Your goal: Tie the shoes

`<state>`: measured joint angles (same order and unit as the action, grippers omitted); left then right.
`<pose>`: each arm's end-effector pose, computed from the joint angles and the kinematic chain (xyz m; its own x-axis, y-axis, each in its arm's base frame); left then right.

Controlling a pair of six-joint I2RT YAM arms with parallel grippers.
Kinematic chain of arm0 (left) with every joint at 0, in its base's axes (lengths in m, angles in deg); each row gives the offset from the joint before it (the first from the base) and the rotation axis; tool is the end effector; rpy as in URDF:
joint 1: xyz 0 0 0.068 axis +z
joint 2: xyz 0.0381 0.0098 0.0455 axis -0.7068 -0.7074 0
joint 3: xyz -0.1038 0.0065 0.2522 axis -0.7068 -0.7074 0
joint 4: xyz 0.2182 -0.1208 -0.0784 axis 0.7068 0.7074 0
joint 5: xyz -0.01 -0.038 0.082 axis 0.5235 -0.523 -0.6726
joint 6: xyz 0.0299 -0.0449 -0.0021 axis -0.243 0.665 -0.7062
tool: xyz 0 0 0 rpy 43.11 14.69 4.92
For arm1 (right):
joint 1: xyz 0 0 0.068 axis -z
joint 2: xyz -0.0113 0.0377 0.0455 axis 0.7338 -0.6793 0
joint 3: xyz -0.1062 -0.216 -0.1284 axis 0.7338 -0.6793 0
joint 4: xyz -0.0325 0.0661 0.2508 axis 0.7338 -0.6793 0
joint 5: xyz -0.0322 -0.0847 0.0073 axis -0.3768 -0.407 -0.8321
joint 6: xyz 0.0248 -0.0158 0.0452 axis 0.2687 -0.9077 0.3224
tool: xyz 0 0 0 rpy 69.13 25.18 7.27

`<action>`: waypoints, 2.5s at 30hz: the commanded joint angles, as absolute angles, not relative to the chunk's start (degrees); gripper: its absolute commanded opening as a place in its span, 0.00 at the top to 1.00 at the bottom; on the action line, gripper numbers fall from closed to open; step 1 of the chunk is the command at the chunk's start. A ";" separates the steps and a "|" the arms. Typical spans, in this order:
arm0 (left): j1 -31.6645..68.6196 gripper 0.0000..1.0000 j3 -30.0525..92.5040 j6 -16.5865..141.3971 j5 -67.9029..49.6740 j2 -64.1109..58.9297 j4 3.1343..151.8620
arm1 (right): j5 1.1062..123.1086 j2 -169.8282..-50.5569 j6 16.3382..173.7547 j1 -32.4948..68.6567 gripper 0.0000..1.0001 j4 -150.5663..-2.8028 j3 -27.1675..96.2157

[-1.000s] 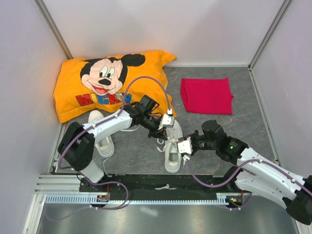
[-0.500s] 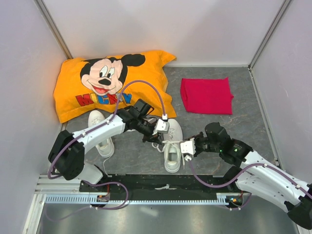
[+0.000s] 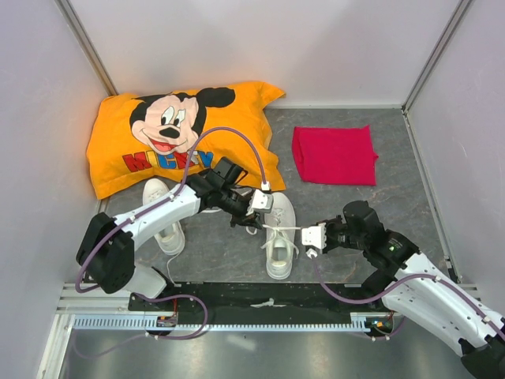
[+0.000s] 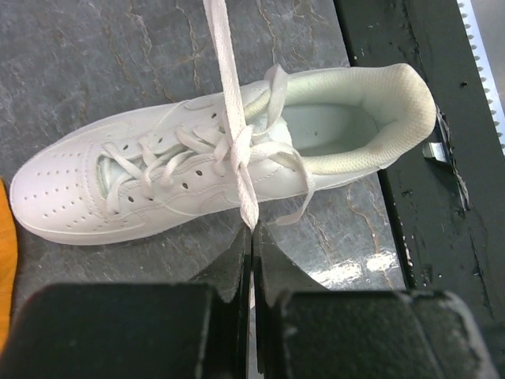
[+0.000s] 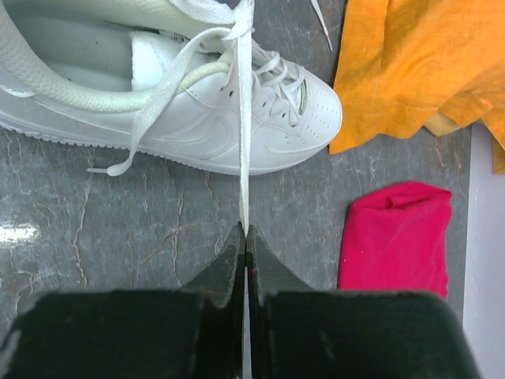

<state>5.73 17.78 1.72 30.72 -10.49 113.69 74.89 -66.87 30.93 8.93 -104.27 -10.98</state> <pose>0.2061 -0.2027 0.2448 0.1129 0.5597 -0.8209 0.9729 -0.2302 -0.0232 0.1094 0.1021 0.2394 0.4274 -0.6673 -0.6099 -0.8201 -0.0023 -0.5722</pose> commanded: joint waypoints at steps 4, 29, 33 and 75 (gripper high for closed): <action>6.57 0.98 19.26 0.03 29.47 -9.72 114.23 | 73.54 -64.27 28.82 11.17 1.00 -107.55 -13.86; 9.99 0.98 21.73 1.26 27.80 -15.43 113.79 | 73.54 -67.96 28.38 15.92 1.00 -105.44 -17.38; 11.40 0.99 19.97 -1.82 27.97 -12.88 116.07 | 73.63 -67.78 27.59 16.18 1.00 -105.97 -17.99; 11.40 0.99 12.41 -10.26 26.39 -12.88 114.32 | 74.15 -65.85 21.00 18.03 1.00 -109.40 -23.18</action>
<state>9.62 14.41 -5.90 31.22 -13.18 110.43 78.43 -65.73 21.75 16.71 -102.22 -21.17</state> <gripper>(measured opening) 0.023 0.010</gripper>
